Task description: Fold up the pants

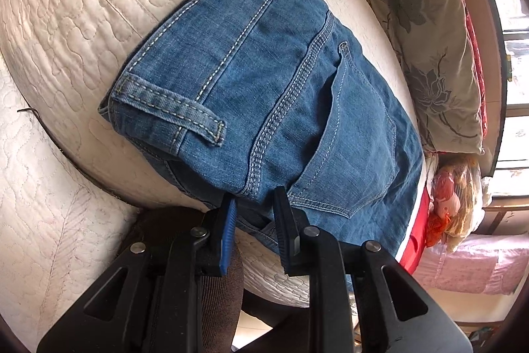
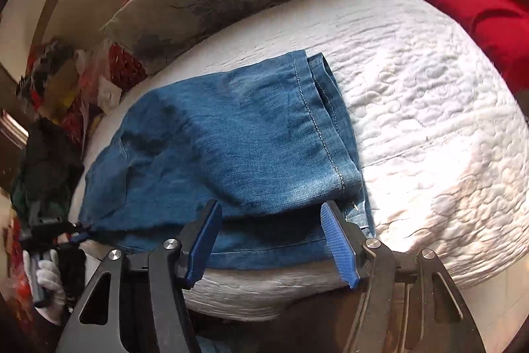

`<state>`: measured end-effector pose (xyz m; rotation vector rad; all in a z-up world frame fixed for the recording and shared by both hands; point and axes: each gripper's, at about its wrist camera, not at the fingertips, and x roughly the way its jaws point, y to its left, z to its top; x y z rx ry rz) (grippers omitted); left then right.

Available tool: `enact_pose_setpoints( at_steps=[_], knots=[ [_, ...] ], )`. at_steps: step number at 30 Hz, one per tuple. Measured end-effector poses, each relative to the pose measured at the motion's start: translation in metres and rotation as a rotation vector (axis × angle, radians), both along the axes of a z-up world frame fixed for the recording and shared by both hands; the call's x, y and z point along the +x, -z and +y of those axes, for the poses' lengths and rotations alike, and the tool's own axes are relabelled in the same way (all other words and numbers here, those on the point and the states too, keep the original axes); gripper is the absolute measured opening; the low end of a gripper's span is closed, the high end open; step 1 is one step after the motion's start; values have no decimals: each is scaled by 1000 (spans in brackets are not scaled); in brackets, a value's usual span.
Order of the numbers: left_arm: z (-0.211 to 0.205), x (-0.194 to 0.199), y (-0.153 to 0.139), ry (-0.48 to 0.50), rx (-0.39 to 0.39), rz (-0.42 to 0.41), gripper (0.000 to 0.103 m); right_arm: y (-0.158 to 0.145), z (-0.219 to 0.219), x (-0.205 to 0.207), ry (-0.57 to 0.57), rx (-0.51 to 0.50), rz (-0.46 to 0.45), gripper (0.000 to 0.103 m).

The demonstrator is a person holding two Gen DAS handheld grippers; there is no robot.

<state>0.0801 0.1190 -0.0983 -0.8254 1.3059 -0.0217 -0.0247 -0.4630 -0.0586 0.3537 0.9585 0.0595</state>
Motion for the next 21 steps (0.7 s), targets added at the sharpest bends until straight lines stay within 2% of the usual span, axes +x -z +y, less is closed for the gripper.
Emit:
enact_pose_setpoints(
  at_steps=[2, 4, 11, 12, 13, 14, 15, 18, 21],
  knots=[
    [-1, 0, 0, -4, 4, 3, 19, -5, 18, 4, -124, -197, -8, 67],
    [-3, -3, -2, -7, 12, -3, 19, -1, 36, 10, -239, -352, -3, 67],
    [-3, -6, -2, -19, 43, 2, 19, 19, 87, 25, -559, -764, -10, 62],
    [-4, -1, -1, -18, 57, 4, 19, 24, 92, 28, -595, -811, -5, 58],
    [-6, 5, 0, -16, 85, 10, 19, 29, 97, 31, -628, -847, 4, 39],
    [-8, 9, 0, -13, 112, 12, 19, 32, 101, 36, -653, -850, 26, 13],
    [-10, 14, -1, -10, 137, 12, 19, 32, 101, 40, -664, -817, 52, 9],
    [-17, 22, -3, 12, 199, 21, 16, 30, 97, 44, -645, -740, 95, 9],
    [-21, 17, -13, 34, 229, -4, 12, 15, 87, 37, -602, -629, 90, 8]
  ],
)
